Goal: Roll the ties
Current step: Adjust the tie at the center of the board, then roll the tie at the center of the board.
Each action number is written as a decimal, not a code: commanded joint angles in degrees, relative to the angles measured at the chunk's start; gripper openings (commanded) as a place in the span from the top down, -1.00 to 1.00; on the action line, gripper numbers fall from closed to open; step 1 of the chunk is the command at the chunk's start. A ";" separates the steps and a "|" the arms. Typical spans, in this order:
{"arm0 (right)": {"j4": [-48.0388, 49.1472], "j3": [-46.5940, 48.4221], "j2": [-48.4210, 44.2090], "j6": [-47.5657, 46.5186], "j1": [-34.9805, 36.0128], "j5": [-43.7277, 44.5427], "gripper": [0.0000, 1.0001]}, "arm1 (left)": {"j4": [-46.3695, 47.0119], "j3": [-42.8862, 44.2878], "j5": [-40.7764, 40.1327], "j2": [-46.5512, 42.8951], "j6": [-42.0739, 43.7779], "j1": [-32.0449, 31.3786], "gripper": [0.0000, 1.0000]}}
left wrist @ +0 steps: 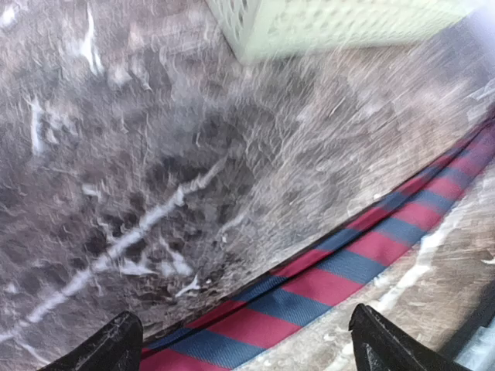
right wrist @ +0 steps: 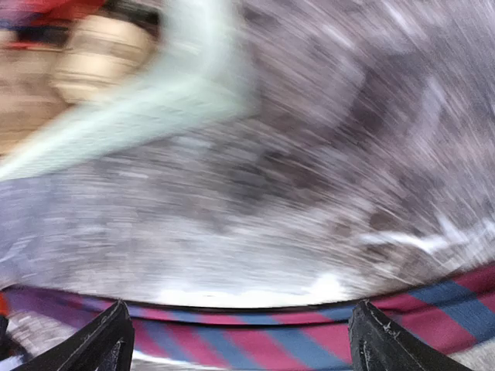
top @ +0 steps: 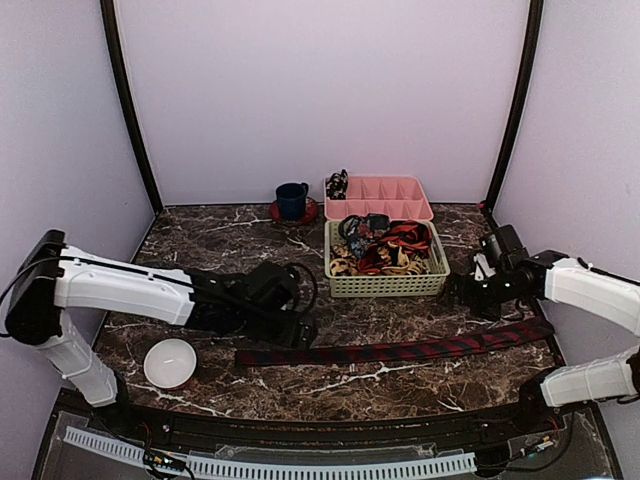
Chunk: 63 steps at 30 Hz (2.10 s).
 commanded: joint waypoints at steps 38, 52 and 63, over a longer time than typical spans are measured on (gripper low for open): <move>50.13 1.27 34.59 17.27 34.58 -16.93 -0.46 | 2.44 -25.31 8.86 -25.78 -10.03 6.54 -0.50; 44.23 -0.10 25.30 12.28 31.19 -16.31 -0.42 | 10.98 -28.97 9.94 -23.06 -12.47 6.71 -0.17; 43.79 4.91 25.30 13.48 34.78 -16.89 -0.01 | 17.05 -32.83 11.71 -24.18 -13.36 8.47 0.07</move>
